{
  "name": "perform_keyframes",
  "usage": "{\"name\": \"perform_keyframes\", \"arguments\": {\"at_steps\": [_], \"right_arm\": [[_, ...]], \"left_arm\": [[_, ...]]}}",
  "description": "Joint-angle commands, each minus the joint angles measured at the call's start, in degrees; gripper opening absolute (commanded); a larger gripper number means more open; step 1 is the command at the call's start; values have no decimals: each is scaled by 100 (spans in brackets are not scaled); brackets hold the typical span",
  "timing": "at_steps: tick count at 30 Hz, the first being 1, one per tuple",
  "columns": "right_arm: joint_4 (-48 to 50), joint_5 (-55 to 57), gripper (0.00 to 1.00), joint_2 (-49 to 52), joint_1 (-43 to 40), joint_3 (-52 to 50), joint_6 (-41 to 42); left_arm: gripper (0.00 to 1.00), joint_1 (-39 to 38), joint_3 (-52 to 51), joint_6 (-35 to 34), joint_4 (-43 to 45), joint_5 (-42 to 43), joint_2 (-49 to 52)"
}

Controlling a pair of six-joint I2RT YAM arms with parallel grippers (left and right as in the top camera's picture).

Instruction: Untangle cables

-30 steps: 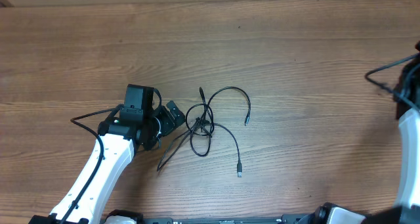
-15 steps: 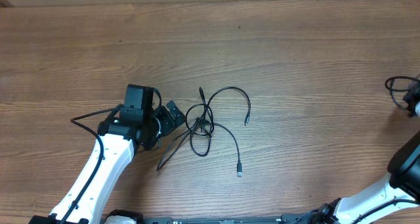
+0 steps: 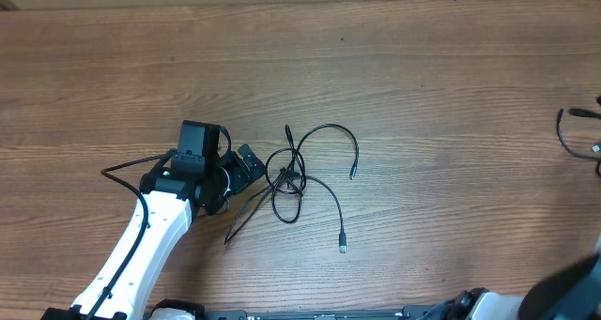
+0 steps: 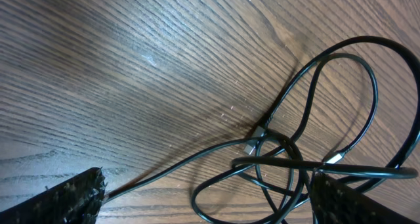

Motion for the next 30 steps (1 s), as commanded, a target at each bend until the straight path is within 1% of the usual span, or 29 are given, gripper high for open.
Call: {"name": "perform_keyframes", "arguments": {"at_steps": [1,2,3,4,7,9,10,12,13,15,17,18,19,21,23,24,25,27,28,29,30], "right_arm": [[-310,-1714,100,-894,422,87,673],[-435,-2006,100,-1051,555,87,820],[-737,-2610,100,-1311,852,87,1082],[-883,-2881,100,-1399,999,87,1169],[-1456,-4081,100,-1545,1698,85,1213],[-1856,-4634,100,-1497,2140,83,1211],[-2057,-4708,100,-1475,2297,83,1209],[-2538,-4651,100,-1445,2643,81,1005],[-2846,-4548,100,-1440,2798,81,776],[-3257,-4210,100,-1440,2962,81,542],[-3512,-3934,100,-1440,3016,81,546],[-3676,-3816,100,-1440,3016,81,546],[-3759,-3755,100,-1440,3016,81,546],[-3840,-3703,100,-1440,3016,79,544],[-3871,-3703,100,-1440,3016,76,544],[-3880,-3703,100,-1436,3016,74,544],[-3882,-3705,100,-1436,3016,74,546],[-3893,-3705,100,-1436,3016,74,544],[-3899,-3705,100,-1434,3016,74,544],[-3917,-3705,100,-1419,3016,74,544],[-3932,-3703,100,-1403,3016,74,544]], "left_arm": [[100,59,-26,127,2,44,-17],[100,59,-26,127,2,44,-17],[100,59,-26,127,2,42,-17],[100,59,-26,127,2,44,-17],[100,59,-26,-55,120,44,-17],[100,59,-26,-85,205,44,-17],[100,59,-26,-85,197,42,-17],[100,59,-26,-210,459,-138,-17],[99,59,-26,-219,619,-166,-17],[99,59,-26,-157,577,-149,-17],[100,55,-26,321,632,157,-17],[99,13,-26,1257,846,444,-17],[94,-48,-26,2100,970,568,-17],[92,-219,-26,3447,979,525,-17],[89,-396,-26,4371,920,358,-17],[88,-503,-26,4647,927,166,-15],[88,-621,-26,4734,1010,-81,-2],[85,-791,-28,4739,1285,-197,59],[79,-872,-28,4739,1493,-197,133],[68,-938,-28,4739,1700,-205,256],[61,-957,-28,4739,1814,-201,348]]}}
